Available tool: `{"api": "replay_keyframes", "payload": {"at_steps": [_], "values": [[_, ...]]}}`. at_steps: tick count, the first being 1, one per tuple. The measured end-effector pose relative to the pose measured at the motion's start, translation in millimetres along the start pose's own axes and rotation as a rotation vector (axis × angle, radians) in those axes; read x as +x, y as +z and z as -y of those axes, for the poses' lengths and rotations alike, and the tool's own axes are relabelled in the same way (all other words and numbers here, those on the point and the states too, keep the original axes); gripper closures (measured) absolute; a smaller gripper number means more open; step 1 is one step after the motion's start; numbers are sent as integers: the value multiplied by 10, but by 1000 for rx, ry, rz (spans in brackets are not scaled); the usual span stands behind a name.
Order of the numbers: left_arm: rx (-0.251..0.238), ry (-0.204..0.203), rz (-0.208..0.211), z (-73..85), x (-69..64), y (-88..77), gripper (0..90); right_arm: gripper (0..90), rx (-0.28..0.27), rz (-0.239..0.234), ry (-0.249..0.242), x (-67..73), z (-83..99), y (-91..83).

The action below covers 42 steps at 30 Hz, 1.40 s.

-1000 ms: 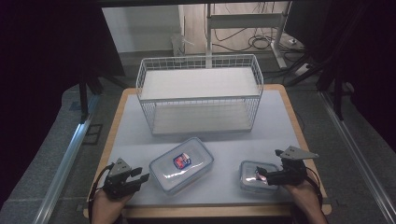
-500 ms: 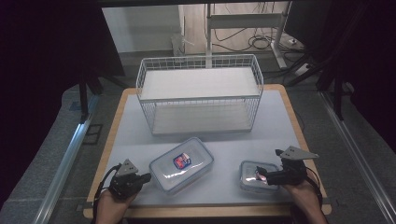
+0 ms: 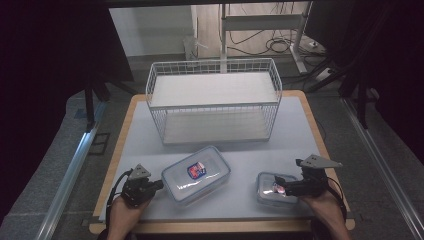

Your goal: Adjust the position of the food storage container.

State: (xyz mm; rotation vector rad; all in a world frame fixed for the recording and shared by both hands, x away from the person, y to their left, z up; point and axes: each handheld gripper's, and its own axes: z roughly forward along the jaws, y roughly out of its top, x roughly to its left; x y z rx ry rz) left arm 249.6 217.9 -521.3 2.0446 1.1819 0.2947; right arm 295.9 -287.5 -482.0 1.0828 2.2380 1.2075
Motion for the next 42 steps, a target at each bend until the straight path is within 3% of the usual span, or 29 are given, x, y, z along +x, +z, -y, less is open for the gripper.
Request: {"api": "replay_keyframes", "payload": {"at_steps": [3,4,6,8,9,10,11,13,14,15,16,18,26,35,36,41,42], "values": [[2,4,-6,-50,18,44,899,15,4,-2,25,9,-29,3],[2,5,-7,-65,24,57,899,99,7,-7,32,14,-42,5],[4,9,-7,-92,32,82,899,146,6,-14,37,14,-54,3],[7,13,-11,-122,37,106,899,329,16,-10,46,27,-102,-12],[7,13,-11,-122,37,106,898,329,16,-10,46,27,-102,-12],[7,15,-13,-133,40,115,899,482,18,-29,49,42,-139,-28],[9,15,-13,-145,44,125,899,482,18,-29,49,42,-139,-28],[7,11,-11,-177,54,158,899,615,26,-56,50,56,-179,-24],[9,15,-11,-212,64,189,899,725,40,-78,50,78,-219,6],[9,15,-11,-212,64,189,899,725,40,-78,50,78,-219,6],[13,23,-17,-259,68,230,899,795,63,-98,37,110,-255,57],[16,27,-19,-308,69,274,899,847,84,-108,11,149,-285,127],[20,28,-14,-451,76,414,898,898,130,-117,-48,270,-434,381],[5,10,-7,-338,11,244,898,898,178,-146,-90,453,-624,680],[-2,-5,10,-305,2,221,898,898,199,-145,-97,511,-654,765],[5,-4,20,-355,-14,295,899,898,237,-136,-108,580,-700,905],[15,-1,-7,-382,-28,312,899,898,247,-128,-108,593,-715,936]]}}
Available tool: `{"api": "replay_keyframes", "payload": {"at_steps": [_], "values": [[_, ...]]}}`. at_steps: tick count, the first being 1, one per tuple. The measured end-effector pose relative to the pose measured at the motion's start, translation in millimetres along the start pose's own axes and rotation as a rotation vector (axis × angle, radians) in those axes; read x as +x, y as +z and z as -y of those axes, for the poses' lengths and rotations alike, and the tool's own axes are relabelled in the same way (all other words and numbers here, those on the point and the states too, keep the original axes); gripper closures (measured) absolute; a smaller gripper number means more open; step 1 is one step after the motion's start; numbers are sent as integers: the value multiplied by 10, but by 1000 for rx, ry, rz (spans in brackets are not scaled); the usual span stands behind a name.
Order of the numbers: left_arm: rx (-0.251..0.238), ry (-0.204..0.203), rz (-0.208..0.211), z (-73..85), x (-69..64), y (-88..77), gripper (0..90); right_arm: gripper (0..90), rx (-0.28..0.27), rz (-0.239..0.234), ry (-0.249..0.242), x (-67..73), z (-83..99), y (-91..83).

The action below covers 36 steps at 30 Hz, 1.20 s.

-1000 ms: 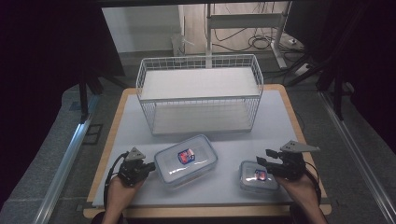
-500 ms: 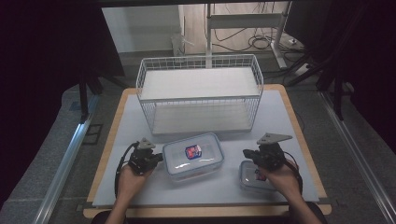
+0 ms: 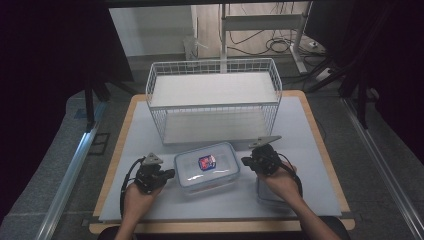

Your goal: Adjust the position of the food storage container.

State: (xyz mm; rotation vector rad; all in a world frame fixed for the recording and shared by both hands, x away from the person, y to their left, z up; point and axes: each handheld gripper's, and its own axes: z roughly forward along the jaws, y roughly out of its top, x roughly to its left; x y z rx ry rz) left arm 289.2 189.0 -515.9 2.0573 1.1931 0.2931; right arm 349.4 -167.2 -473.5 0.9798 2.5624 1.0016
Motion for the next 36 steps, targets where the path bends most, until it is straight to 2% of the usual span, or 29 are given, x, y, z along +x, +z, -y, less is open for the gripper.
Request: {"api": "replay_keyframes", "payload": {"at_steps": [2,5,6,9,11,12,13,16,21,22,23,24,25,26,28,30,32,33,35,36], "values": [[9,15,-12,-46,11,27,899,898,12,8,5,-6,-28,35],[4,2,2,-80,28,75,899,898,29,12,21,-42,-48,84],[14,21,-6,-109,28,111,899,898,42,4,34,-63,-38,108],[24,29,-16,-142,21,152,899,898,51,3,44,-71,-17,117],[36,41,-14,-180,15,208,899,899,54,12,36,-67,5,88],[44,62,-24,-221,-3,249,899,899,57,16,34,-63,26,50],[44,62,-24,-221,-3,249,899,899,57,16,34,-63,26,50],[49,82,-27,-293,-35,321,900,900,52,7,63,-64,113,-33],[45,81,-21,-297,-37,323,897,899,41,1,64,-69,156,-76],[28,82,-33,-285,-34,268,889,899,18,11,44,-49,152,-123],[28,82,-33,-285,-34,268,867,899,18,11,44,-49,152,-123],[5,83,-51,-261,-33,199,846,899,-20,28,0,15,154,-223],[5,83,-51,-261,-33,199,833,899,-20,28,0,15,154,-223],[-3,95,-86,-209,-22,117,818,899,-50,0,-10,92,198,-357],[-10,83,-91,-162,-8,73,805,899,-56,-8,-15,119,223,-390],[-20,61,-91,-77,22,-5,794,899,-56,-31,-15,184,308,-452],[-31,51,-89,15,48,-126,825,899,-52,-72,-3,278,464,-510],[-31,51,-89,15,48,-126,845,899,-52,-72,-3,278,464,-510],[-57,32,-80,54,66,-195,857,899,-51,-99,-5,356,557,-545],[-84,7,-61,69,93,-230,867,899,-45,-119,-17,444,630,-570]]}}
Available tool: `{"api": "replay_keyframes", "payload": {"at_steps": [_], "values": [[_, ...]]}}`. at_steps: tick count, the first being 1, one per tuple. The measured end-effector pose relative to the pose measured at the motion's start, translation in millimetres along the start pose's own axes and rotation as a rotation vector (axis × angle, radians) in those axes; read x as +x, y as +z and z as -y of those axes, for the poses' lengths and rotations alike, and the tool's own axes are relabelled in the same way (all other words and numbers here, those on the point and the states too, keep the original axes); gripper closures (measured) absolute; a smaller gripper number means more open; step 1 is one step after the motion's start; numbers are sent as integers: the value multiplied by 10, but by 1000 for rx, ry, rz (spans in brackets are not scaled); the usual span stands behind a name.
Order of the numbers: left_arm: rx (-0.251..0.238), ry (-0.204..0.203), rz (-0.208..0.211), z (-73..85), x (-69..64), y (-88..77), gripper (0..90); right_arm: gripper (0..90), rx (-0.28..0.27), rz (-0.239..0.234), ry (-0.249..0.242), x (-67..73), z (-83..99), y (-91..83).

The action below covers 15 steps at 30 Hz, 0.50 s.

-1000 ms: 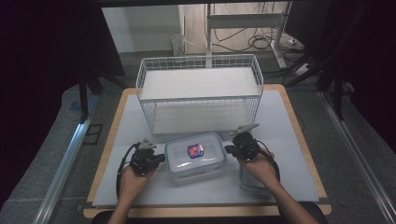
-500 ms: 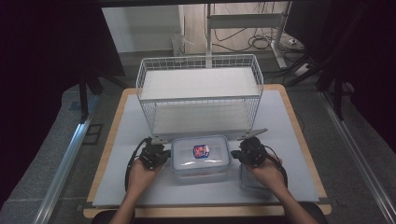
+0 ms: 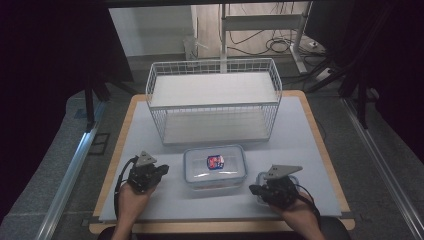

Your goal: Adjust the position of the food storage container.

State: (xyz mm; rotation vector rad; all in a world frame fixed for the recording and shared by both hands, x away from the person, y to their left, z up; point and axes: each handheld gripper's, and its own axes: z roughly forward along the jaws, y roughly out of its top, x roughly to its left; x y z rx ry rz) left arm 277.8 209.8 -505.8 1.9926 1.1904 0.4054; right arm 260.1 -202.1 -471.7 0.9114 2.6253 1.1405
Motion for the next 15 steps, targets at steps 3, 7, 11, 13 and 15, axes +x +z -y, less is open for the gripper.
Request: {"api": "replay_keyframes", "payload": {"at_steps": [3,7,11,13,15], "values": [[-7,-14,12,0,12,0,871,899,8,-14,-9,71,64,4],[12,11,23,13,-11,41,858,900,53,23,-20,83,184,71],[14,17,27,14,-29,40,855,900,26,27,-12,34,212,58],[13,14,30,18,-25,36,854,900,21,29,-10,-1,216,52],[15,18,30,21,-21,35,854,900,20,30,-7,-19,217,47]]}}
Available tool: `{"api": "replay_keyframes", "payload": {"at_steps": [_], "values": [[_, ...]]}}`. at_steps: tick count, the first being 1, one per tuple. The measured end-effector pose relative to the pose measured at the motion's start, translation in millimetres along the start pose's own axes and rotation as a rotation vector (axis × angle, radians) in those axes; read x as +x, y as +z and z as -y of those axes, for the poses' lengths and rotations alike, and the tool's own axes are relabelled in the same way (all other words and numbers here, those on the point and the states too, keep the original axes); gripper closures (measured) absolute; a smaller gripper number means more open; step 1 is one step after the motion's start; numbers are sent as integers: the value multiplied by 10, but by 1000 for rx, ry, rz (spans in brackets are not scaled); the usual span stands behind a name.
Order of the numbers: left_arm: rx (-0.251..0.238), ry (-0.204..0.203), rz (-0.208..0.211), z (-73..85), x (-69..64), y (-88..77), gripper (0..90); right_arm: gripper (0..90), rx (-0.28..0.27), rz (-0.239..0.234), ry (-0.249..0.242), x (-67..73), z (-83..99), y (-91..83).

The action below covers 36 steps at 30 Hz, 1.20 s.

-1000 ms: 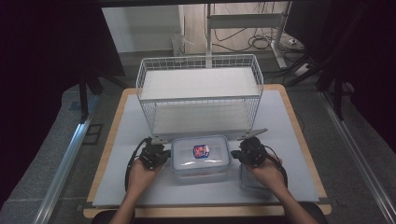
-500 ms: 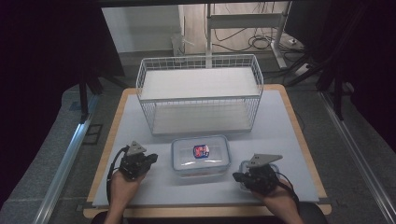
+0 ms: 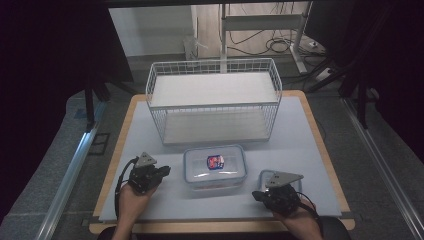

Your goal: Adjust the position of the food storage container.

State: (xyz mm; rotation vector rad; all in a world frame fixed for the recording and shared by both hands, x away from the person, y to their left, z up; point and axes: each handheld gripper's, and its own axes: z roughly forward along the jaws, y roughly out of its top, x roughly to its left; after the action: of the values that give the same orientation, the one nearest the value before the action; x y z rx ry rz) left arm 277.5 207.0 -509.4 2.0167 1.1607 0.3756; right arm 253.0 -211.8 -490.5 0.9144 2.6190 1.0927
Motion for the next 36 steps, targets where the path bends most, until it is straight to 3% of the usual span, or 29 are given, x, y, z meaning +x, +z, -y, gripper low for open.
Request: {"api": "replay_keyframes", "payload": {"at_steps": [6,10,13,17,20,22,27,29,34,35,36], "values": [[-1,-1,10,-5,-27,6,857,900,2,68,18,-179,19,-65],[-3,-3,19,-10,-53,16,859,900,-1,121,56,-375,36,-123],[-5,-9,28,8,-83,8,860,900,-2,187,87,-567,51,-178],[-9,-11,26,27,-95,-11,857,900,-3,208,95,-600,56,-192],[-13,-12,16,25,-89,-19,836,900,-24,194,95,-576,38,-208],[-13,-10,4,27,-86,-29,742,898,-43,179,95,-565,19,-224],[-8,-1,-20,89,-87,-50,560,711,-82,154,80,-528,-64,-206],[-7,13,-38,110,-80,-52,459,551,-91,160,57,-515,-128,-169],[-22,-10,-17,100,-54,-27,337,438,-103,141,50,-515,-213,-120],[-16,-4,-19,99,-54,-16,272,397,-107,121,54,-527,-249,-90],[-13,-1,-23,99,-59,-3,272,397,-107,121,54,-527,-249,-90]]}}
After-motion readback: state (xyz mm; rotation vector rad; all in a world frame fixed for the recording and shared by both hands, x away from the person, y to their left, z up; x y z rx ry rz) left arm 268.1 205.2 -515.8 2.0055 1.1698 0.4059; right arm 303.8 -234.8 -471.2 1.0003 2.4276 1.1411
